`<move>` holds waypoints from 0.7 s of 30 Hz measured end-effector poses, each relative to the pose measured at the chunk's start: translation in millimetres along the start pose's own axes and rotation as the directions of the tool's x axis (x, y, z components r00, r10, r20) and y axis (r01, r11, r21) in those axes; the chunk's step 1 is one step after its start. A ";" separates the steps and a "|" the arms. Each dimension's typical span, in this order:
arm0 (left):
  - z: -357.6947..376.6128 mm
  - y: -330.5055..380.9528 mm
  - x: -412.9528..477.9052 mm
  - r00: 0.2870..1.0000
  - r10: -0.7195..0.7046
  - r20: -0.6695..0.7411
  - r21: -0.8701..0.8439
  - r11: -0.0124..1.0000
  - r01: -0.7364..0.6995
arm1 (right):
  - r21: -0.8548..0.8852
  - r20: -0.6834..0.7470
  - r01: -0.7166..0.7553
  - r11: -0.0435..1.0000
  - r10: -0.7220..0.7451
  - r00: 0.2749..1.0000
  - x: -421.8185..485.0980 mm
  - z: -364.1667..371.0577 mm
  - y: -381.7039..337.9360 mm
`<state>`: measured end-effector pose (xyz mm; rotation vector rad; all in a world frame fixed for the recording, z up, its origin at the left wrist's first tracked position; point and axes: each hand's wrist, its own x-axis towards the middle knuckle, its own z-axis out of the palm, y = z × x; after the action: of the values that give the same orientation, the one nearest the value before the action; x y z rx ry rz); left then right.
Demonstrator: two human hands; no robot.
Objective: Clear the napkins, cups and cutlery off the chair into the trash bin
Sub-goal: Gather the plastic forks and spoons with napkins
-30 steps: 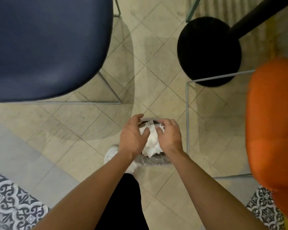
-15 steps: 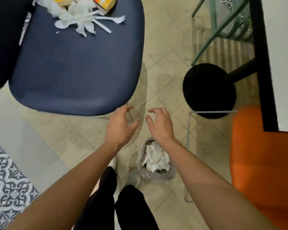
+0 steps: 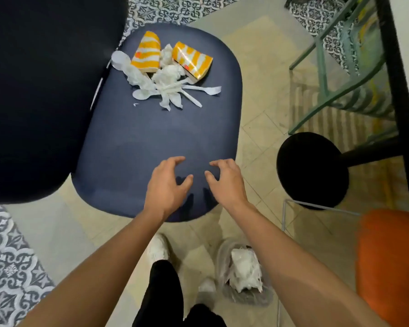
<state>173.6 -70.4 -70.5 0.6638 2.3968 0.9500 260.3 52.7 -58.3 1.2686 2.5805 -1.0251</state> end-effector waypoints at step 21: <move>-57.9 -37.0 147.0 0.984 -0.172 -0.038 -0.032 0.985 0.170 | -0.039 0.115 -0.005 0.999 0.009 0.993 138.8 31.1 -77.3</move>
<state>17.0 -36.2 -96.1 0.4237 2.4253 0.9309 107.1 93.8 -90.5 1.1726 2.4962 -1.0101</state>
